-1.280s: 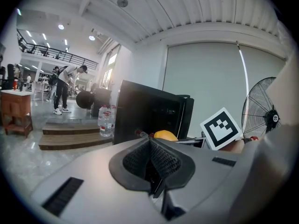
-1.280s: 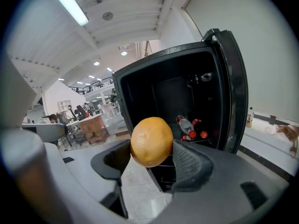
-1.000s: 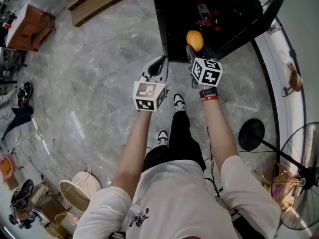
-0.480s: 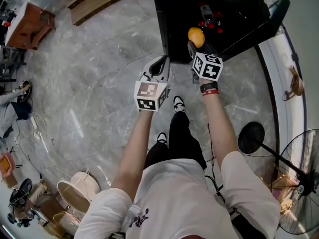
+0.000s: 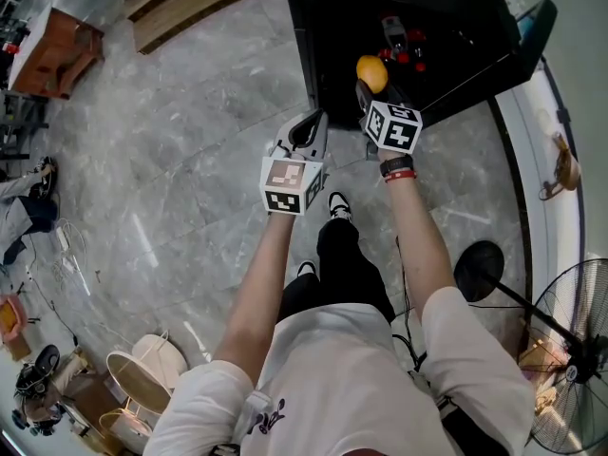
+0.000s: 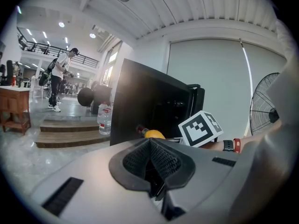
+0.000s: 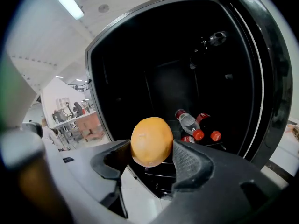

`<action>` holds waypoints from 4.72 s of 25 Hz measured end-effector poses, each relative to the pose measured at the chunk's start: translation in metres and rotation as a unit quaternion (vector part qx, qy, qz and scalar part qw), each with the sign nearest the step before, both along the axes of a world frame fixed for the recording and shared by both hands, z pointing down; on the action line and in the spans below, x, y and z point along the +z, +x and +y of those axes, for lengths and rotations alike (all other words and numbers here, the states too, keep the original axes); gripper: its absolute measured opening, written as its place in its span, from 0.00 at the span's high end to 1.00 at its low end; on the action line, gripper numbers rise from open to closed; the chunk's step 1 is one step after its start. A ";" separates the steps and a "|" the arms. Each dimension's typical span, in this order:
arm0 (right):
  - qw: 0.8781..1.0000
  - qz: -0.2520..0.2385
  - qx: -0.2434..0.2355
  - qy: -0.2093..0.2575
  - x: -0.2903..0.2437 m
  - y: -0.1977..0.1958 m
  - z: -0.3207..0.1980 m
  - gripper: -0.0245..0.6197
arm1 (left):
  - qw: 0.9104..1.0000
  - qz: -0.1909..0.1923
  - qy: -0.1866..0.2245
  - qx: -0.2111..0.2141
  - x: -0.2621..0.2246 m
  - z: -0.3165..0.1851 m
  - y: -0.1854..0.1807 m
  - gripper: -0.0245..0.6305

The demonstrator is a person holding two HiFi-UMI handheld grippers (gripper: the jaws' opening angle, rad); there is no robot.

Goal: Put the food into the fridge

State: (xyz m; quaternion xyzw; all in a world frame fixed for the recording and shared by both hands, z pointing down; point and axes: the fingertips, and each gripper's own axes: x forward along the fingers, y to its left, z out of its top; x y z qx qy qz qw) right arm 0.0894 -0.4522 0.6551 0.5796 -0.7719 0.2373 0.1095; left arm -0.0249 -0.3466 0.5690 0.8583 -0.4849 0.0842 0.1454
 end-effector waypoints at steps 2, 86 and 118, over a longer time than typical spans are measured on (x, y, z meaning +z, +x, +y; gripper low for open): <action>1.000 0.000 0.000 0.000 0.003 0.000 -0.006 0.50 | 1.000 0.000 0.001 -0.001 0.003 -0.004 0.000 0.93; 0.998 0.055 -0.021 0.005 0.060 -0.020 -0.123 0.43 | 1.000 0.019 0.015 -0.004 0.038 -0.061 -0.007 0.94; 0.997 0.074 -0.020 -0.013 -0.045 0.008 -0.017 0.48 | 1.000 0.010 0.000 0.026 -0.066 0.008 0.005 0.93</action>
